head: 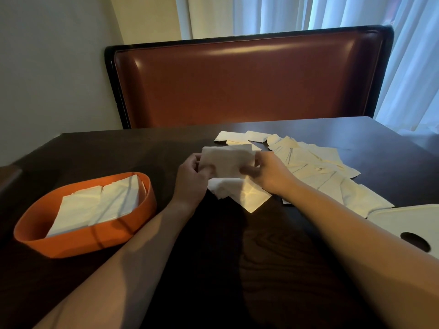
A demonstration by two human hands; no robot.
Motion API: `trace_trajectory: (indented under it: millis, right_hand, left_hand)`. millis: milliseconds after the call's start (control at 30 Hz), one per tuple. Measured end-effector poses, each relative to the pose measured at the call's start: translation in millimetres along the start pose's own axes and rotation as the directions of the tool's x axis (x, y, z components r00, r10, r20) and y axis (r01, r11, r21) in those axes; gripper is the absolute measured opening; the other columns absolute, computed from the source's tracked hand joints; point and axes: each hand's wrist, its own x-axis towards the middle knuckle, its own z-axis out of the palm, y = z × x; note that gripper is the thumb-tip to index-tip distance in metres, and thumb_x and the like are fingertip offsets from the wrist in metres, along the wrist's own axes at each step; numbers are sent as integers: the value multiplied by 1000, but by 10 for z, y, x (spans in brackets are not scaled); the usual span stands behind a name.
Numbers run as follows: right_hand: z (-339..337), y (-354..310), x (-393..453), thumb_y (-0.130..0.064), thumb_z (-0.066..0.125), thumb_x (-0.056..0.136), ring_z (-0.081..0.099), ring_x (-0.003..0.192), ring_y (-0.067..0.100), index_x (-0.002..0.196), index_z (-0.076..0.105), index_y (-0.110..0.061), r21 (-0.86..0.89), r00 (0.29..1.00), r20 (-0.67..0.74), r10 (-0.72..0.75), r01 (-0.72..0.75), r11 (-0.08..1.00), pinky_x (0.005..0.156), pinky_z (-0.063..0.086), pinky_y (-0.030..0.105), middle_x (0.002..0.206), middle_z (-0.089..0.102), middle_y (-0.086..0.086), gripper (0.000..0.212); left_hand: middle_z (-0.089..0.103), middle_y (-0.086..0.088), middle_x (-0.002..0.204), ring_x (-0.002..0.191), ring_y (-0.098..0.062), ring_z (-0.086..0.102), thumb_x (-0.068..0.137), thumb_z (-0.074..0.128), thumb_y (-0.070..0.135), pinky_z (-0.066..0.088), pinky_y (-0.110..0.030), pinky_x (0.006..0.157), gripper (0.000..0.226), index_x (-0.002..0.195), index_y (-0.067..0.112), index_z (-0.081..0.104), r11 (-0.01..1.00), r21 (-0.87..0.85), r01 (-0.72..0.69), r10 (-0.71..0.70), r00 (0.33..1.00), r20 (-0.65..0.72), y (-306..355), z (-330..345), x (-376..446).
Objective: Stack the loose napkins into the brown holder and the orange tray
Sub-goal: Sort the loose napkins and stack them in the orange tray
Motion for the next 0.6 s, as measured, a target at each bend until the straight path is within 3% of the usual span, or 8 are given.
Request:
trace_trajectory:
  millis: [100,200,300,400,467,533,600]
  right_hand:
    - [-78,-42,-8,-19,60,95,56,66,25,102,64,-4,107,998,-66,-16,23,994,58,45,39,91,66,23,17]
    - [-114,-31,-19,-16,63,93,61,79,26,101,58,-11,128,1000,-24,-11,14,992,69,52,44,97,63,9,11]
    - [-84,2,-46,-14,67,88,61,87,25,99,51,-21,96,998,65,-13,7,995,78,52,42,100,60,4,20]
    - [-55,-16,-45,-17,65,91,53,69,13,113,44,-20,103,998,61,12,-18,995,55,44,22,93,60,7,31]
    - [-65,-35,-34,-22,65,93,56,67,15,119,42,-19,100,997,30,73,-75,992,53,46,26,93,62,9,34]
    - [-77,-38,-27,-32,68,87,63,82,21,120,46,-19,64,992,51,118,-122,991,72,56,40,97,64,7,42]
    - [-81,39,5,-52,68,70,63,94,25,117,51,-23,7,982,131,134,-136,991,87,53,52,101,64,4,58]
  left_hand:
    - [65,-8,109,103,-25,63,94,54,5,52,-43,90,22,113,15,58,998,-50,24,-20,997,76,15,39,-15]
    - [56,-8,119,107,-25,58,97,48,8,54,-39,88,26,120,21,48,994,15,112,-112,971,213,7,76,-28]
    - [50,-6,122,108,-24,55,99,48,15,52,-41,93,24,118,29,45,990,124,70,-98,968,233,-14,72,-12]
    - [52,-4,119,109,-25,55,96,48,20,50,-49,96,20,109,35,49,984,169,58,-92,975,203,-20,74,-2]
    - [55,-4,116,108,-24,55,95,49,20,49,-50,96,18,105,35,52,984,166,64,-95,978,186,-11,80,-7]
    - [56,-4,117,109,-24,54,90,50,30,47,-52,98,15,104,37,52,981,179,77,-111,975,190,7,81,-16]
    - [55,-4,119,111,-27,52,80,44,41,44,-54,100,21,100,40,51,974,203,98,-136,973,184,6,80,-8]
